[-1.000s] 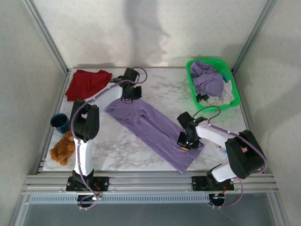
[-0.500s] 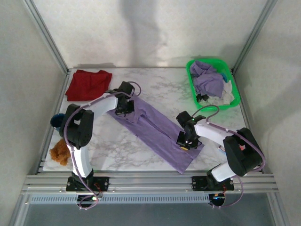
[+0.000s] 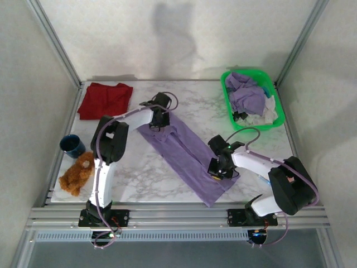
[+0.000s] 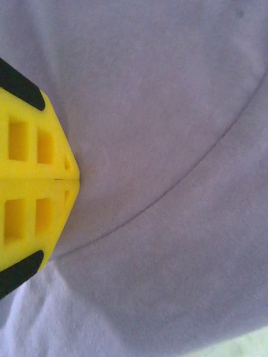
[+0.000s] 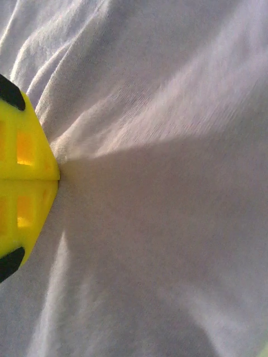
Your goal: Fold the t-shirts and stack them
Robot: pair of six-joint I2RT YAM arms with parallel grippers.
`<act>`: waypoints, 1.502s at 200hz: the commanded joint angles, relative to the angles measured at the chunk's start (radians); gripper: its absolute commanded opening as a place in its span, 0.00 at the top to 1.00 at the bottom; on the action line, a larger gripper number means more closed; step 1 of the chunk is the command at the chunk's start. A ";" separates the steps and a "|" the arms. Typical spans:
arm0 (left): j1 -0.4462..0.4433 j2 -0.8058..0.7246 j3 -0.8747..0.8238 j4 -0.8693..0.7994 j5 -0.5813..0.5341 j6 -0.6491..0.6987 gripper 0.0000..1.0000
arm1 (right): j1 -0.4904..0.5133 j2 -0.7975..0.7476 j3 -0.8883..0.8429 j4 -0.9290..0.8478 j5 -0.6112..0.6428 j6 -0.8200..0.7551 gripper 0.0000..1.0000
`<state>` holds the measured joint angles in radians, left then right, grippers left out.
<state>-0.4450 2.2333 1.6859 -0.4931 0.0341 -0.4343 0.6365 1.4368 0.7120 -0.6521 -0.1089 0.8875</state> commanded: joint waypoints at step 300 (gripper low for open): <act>-0.029 0.200 0.318 -0.091 0.124 -0.009 1.00 | 0.288 0.241 0.202 0.138 -0.030 0.220 1.00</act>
<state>-0.4927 2.3791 1.9461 -0.5953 0.1303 -0.4488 0.8921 1.6436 0.8970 -0.5388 -0.1612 1.0611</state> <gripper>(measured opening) 0.047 0.049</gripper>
